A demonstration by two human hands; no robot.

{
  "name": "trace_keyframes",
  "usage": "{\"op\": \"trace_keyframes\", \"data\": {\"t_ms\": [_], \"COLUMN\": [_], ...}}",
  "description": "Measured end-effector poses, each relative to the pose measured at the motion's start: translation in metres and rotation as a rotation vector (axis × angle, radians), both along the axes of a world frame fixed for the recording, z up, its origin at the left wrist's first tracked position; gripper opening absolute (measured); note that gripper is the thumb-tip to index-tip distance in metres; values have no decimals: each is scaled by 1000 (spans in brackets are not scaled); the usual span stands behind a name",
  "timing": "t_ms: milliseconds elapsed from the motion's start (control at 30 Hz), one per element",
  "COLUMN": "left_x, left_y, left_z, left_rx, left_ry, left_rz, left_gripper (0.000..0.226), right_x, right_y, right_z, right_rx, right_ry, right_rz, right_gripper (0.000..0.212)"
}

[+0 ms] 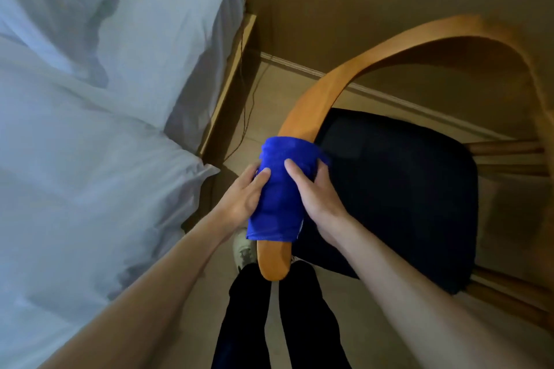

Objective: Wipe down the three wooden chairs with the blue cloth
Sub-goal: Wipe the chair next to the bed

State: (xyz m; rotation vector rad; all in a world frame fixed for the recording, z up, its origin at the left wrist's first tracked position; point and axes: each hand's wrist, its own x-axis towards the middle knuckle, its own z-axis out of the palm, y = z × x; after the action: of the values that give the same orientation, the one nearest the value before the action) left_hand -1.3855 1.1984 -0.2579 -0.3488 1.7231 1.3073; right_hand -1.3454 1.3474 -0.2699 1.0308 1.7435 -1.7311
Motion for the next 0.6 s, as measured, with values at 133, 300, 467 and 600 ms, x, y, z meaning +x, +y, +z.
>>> {"op": "trace_keyframes", "data": {"t_ms": [133, 300, 467, 600], "left_x": [-11, -62, -93, -55], "left_y": [-2, 29, 49, 17], "left_z": [1, -2, -2, -12], "left_rx": [104, 106, 57, 51], "left_ry": [48, 164, 236, 241], "left_rz": [-43, -149, -72, 63], "left_gripper": [35, 53, 52, 51], "right_x": [-30, -95, -125, -111], "right_y": [-9, 30, 59, 69], "right_z": [-3, -4, 3, 2], "right_rx": [246, 404, 1153, 1089], "right_ry": [50, 14, 209, 737], "right_rz": [43, 31, 322, 1104], "right_gripper": [58, 61, 78, 58]}}
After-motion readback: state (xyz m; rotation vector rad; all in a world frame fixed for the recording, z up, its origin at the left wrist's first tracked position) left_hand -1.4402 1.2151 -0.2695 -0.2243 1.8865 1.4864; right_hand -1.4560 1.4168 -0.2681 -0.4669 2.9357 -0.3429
